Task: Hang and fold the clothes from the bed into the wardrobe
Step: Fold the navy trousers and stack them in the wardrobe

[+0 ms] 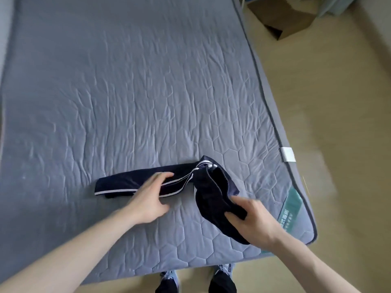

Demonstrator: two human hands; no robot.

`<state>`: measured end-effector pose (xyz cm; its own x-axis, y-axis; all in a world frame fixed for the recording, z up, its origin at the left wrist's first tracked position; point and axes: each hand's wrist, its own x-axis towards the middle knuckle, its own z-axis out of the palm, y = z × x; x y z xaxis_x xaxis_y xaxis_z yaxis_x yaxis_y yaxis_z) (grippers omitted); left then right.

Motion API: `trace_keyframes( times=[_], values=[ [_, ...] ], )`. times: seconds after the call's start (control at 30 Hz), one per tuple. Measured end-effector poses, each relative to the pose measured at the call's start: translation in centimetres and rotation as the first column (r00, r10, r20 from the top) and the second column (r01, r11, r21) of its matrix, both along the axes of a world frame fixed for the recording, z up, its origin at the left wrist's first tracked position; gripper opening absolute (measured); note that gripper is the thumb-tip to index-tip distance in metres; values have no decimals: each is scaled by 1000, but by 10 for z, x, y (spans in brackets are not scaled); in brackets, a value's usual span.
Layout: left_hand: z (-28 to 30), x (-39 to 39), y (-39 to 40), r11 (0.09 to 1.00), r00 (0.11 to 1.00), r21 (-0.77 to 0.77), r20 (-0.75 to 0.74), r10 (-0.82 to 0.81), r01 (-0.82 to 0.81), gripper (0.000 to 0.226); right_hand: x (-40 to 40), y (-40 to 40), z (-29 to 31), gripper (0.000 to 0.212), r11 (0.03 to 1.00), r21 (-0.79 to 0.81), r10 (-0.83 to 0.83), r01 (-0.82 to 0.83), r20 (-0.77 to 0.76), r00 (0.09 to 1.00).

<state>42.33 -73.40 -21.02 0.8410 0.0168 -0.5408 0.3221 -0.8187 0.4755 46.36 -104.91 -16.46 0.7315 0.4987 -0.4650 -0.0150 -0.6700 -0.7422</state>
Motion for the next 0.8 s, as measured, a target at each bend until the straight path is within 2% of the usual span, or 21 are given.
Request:
trace_keyframes(
  times=[0.07, 0.1, 0.13, 0.17, 0.23, 0.27, 0.37, 0.43, 0.5, 0.6, 0.7, 0.8],
  values=[
    [10, 3, -26, 982, 993, -150, 54, -106, 113, 113, -2, 24, 7, 32, 994, 28, 105, -105, 13, 994],
    [12, 7, -35, 976, 989, -176, 100, -114, 130, 118, -3, 33, 9, 37, 987, 41, 152, -153, 37, 988],
    [13, 11, -41, 967, 976, -194, 171, -132, 165, 113, -4, 40, 13, 38, 979, 42, 199, -202, 59, 978],
    [13, 16, -43, 953, 956, -212, 242, -164, 217, 93, -6, 45, 17, 35, 971, 37, 233, -236, 70, 970],
    [22, 23, -40, 948, 931, -194, 317, -181, 251, 29, -9, 49, 24, 22, 969, 17, 244, -246, 52, 968],
    [27, 25, -36, 960, 940, -184, 308, -148, 212, 14, -9, 47, 27, 16, 973, -5, 231, -231, 24, 973],
    [49, 31, -9, 971, 949, -240, 302, 86, -11, 10, -2, 34, 39, 15, 961, -176, 212, -213, -21, 977],
    [75, 32, 13, 974, 938, -214, 320, 136, -68, 11, 2, 27, 51, 23, 923, -309, 210, -231, -100, 973],
    [111, 37, 32, 987, 929, -147, 354, 110, -61, 14, 15, 31, 68, 25, 886, -409, 194, -217, -98, 976],
    [170, 66, 58, 996, 906, -61, 413, 89, -70, 27, 61, 59, 111, 11, 847, -502, 229, -176, 44, 973],
    [257, 116, 96, 981, 862, 84, 495, 111, -174, 38, 135, 92, 201, 16, 866, -500, 203, -9, 335, 920],
    [350, 174, 130, 950, 776, -3, 576, 256, -311, 57, 207, 124, 304, 15, 909, -395, 144, 130, 593, 792]
  ],
)
